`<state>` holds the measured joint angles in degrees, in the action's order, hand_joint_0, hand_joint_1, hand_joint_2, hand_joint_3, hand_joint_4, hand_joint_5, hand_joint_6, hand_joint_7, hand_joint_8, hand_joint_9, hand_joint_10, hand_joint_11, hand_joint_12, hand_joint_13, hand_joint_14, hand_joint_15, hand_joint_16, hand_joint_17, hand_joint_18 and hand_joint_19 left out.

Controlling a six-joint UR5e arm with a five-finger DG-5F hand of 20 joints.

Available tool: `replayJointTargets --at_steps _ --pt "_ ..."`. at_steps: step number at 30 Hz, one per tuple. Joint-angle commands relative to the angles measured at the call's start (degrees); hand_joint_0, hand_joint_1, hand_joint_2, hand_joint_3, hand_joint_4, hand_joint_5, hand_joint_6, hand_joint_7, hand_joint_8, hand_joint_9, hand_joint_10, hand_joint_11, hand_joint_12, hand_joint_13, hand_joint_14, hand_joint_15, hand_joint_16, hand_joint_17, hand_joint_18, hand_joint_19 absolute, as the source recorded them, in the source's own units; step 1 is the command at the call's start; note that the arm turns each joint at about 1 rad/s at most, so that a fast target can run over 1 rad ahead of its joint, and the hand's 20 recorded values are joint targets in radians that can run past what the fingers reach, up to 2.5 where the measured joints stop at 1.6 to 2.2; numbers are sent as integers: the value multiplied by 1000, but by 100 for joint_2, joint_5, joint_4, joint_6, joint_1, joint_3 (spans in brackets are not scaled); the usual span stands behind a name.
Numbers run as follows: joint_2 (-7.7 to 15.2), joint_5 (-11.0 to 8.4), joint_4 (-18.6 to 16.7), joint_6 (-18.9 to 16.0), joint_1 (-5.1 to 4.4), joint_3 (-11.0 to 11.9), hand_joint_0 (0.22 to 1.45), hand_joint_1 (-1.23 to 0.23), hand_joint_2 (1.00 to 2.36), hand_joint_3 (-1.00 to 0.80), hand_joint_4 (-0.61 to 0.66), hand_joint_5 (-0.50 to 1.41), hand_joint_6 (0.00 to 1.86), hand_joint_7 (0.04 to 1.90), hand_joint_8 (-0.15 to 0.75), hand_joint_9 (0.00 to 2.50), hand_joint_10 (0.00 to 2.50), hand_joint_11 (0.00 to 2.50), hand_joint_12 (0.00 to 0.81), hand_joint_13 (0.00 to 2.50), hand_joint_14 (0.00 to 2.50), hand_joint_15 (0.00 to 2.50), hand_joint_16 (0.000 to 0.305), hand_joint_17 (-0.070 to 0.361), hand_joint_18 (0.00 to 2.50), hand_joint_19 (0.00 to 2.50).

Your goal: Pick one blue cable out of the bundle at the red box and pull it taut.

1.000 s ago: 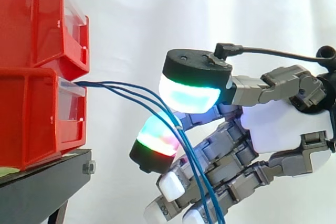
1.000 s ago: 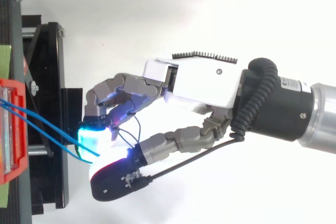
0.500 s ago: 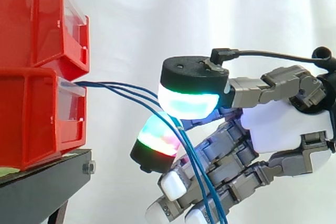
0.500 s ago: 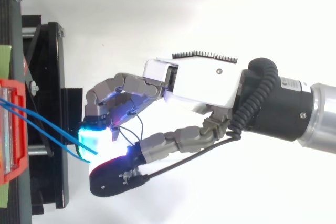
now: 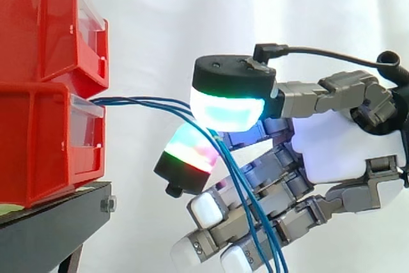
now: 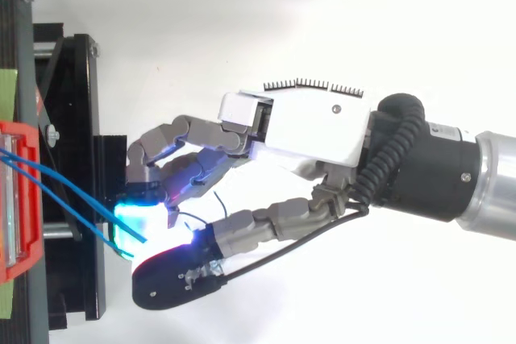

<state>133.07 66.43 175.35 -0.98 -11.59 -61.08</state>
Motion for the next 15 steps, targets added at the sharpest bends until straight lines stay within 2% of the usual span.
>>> replayJointTargets --at_steps 1,5,11,15 --pt "0 10 -18 -201 -10 0 634 -847 1024 -96 -48 -173 894 1167 342 853 16 740 407 583 6 180 54 121 688 326" --pt "0 10 -18 -394 -19 0 669 -870 1027 -73 -107 -188 913 1272 338 843 16 720 403 584 5 172 54 121 700 310" --pt "0 19 -9 -710 -28 0 709 -897 1024 -155 -146 -202 909 1230 322 811 16 722 401 576 6 170 53 120 697 307" --pt "0 81 61 -895 -28 0 729 -914 1017 -267 -108 -209 884 1137 311 790 16 704 396 563 7 162 53 119 685 295"
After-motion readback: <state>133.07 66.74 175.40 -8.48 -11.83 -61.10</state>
